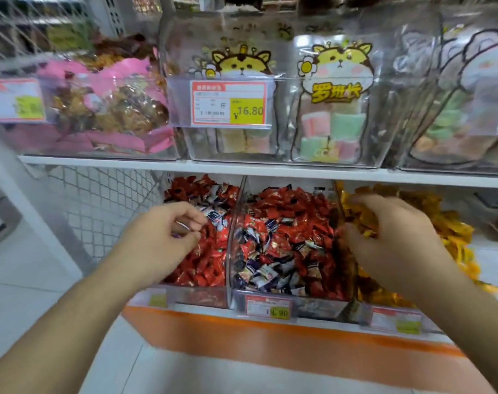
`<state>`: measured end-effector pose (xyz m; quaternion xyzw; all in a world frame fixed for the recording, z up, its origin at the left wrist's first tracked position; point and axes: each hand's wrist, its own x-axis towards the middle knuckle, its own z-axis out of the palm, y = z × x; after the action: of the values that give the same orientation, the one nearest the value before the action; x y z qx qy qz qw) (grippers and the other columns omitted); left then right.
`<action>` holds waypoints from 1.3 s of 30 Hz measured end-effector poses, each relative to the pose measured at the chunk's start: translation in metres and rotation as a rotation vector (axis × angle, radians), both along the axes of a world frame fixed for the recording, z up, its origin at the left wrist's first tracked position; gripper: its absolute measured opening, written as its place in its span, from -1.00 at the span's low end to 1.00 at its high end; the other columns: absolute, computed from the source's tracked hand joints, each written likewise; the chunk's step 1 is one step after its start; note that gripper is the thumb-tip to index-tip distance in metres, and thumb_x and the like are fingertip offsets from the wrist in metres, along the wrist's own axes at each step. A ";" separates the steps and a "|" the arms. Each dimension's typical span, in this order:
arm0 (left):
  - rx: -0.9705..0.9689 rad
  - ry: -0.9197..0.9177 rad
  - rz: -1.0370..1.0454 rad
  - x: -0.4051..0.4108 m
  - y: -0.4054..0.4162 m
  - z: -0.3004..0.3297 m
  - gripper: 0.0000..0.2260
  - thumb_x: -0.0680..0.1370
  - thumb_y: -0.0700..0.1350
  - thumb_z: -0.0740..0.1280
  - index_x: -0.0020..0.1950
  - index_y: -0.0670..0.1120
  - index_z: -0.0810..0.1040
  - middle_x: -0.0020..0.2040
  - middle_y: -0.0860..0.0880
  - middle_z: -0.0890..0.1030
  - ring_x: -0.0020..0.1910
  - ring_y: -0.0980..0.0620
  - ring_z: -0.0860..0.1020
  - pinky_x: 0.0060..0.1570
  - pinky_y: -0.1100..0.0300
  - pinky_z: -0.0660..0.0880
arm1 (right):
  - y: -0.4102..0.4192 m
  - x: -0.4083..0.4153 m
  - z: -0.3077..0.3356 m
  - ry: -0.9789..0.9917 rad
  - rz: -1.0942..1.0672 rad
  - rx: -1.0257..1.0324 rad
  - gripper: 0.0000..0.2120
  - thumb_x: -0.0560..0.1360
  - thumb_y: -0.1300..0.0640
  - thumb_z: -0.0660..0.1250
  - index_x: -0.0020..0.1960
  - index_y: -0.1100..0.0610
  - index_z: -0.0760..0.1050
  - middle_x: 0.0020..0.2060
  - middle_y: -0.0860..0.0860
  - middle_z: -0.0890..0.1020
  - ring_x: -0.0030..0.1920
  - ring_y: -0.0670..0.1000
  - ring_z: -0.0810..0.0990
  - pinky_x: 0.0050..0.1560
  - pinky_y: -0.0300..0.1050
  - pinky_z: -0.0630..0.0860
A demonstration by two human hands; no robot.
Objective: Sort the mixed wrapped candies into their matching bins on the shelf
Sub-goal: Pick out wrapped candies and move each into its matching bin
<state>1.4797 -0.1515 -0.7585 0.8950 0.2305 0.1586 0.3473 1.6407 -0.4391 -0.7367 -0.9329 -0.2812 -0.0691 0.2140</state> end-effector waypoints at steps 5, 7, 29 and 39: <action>-0.034 0.254 -0.144 -0.017 0.035 -0.018 -0.77 0.52 -0.25 0.51 -0.02 0.12 0.72 -0.11 0.15 0.72 -0.13 0.13 0.68 0.04 0.12 0.63 | 0.038 -0.027 -0.022 0.045 0.403 0.026 -0.47 0.59 0.04 0.38 0.53 -0.13 0.37 0.45 -0.23 0.42 0.48 -0.21 0.32 0.44 -0.35 0.18; -0.009 0.372 -0.217 -0.017 0.040 -0.029 -0.73 0.52 -0.13 0.54 0.11 0.22 0.69 0.01 0.24 0.69 -0.02 0.22 0.65 0.13 0.14 0.61 | 0.053 -0.035 -0.029 0.060 0.543 0.016 -0.42 0.62 0.02 0.36 0.58 -0.19 0.28 0.53 -0.29 0.30 0.55 -0.29 0.15 0.52 -0.35 0.09; 0.206 0.307 -0.049 -0.016 0.058 -0.029 -0.63 0.59 -0.17 0.42 0.25 0.29 0.62 0.03 0.19 0.63 -0.06 0.19 0.61 -0.09 0.35 0.52 | 0.094 -0.053 -0.059 0.063 0.685 -0.095 -0.44 0.66 0.05 0.31 0.60 -0.20 0.23 0.57 -0.40 0.07 0.58 -0.33 -0.06 0.59 -0.25 0.03; 0.268 0.519 -0.088 -0.012 0.057 -0.041 -0.66 0.68 -0.11 0.25 0.38 0.23 0.56 0.26 0.05 0.62 0.08 0.07 0.57 0.04 0.27 0.48 | 0.092 -0.052 -0.061 0.046 0.682 -0.096 -0.44 0.66 0.05 0.28 0.60 -0.21 0.21 0.57 -0.39 0.08 0.59 -0.28 -0.03 0.61 -0.13 0.09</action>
<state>1.4674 -0.0943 -0.7996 0.9527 0.2495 -0.0615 0.1620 1.5885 -0.3466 -0.7975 -0.7954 -0.5751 0.0410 0.1870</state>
